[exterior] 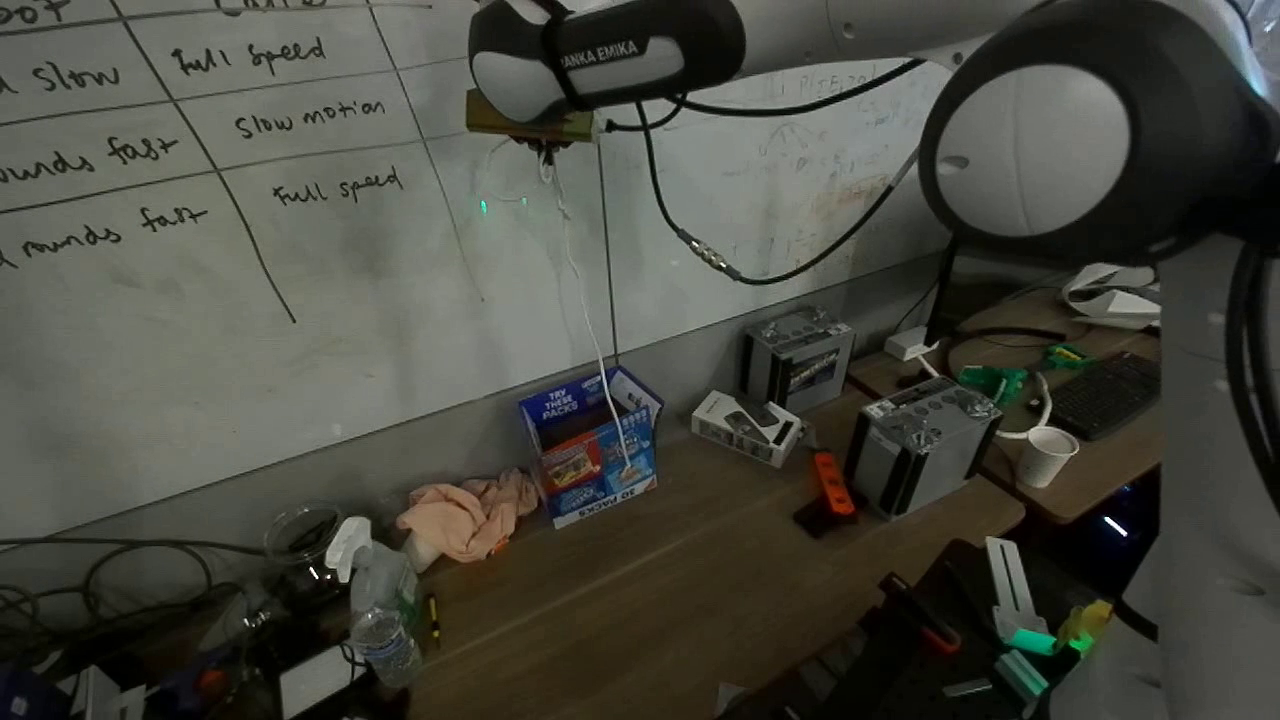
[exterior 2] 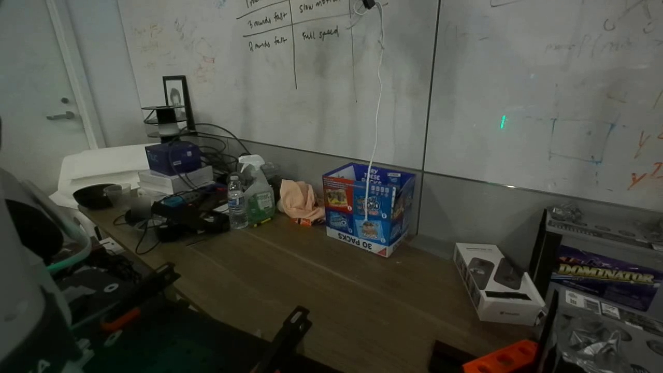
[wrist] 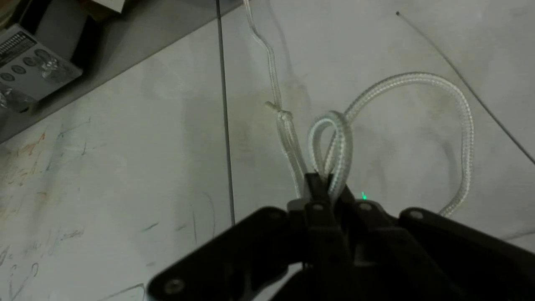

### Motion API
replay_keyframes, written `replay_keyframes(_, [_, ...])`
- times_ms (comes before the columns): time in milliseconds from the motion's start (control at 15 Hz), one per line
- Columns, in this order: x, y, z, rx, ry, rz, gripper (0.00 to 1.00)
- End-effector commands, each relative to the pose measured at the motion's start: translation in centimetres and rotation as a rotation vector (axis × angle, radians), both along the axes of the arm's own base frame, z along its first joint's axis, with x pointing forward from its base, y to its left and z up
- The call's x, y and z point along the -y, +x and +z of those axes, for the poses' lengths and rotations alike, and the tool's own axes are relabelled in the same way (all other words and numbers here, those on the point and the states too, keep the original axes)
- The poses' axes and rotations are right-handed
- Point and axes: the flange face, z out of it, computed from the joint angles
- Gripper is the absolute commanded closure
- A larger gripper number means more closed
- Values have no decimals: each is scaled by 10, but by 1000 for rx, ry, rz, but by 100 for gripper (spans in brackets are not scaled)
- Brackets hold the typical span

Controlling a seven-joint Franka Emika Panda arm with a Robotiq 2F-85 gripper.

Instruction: Put the white ropes inside the blue box.

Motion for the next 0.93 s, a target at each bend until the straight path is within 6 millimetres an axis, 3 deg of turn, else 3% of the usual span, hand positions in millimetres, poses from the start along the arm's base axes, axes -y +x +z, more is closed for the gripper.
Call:
replay_keyframes(0, [-6,15,17,147,-21,-39,97])
replay_keyframes(200, [-3,24,-7,190,-50,-20,97])
replay_keyframes(333, [5,31,-42,174,-67,-3,97])
replay_keyframes(733, [32,36,-178,11,-70,50,97])
replay_keyframes(867, [40,34,-216,-60,-60,55,97])
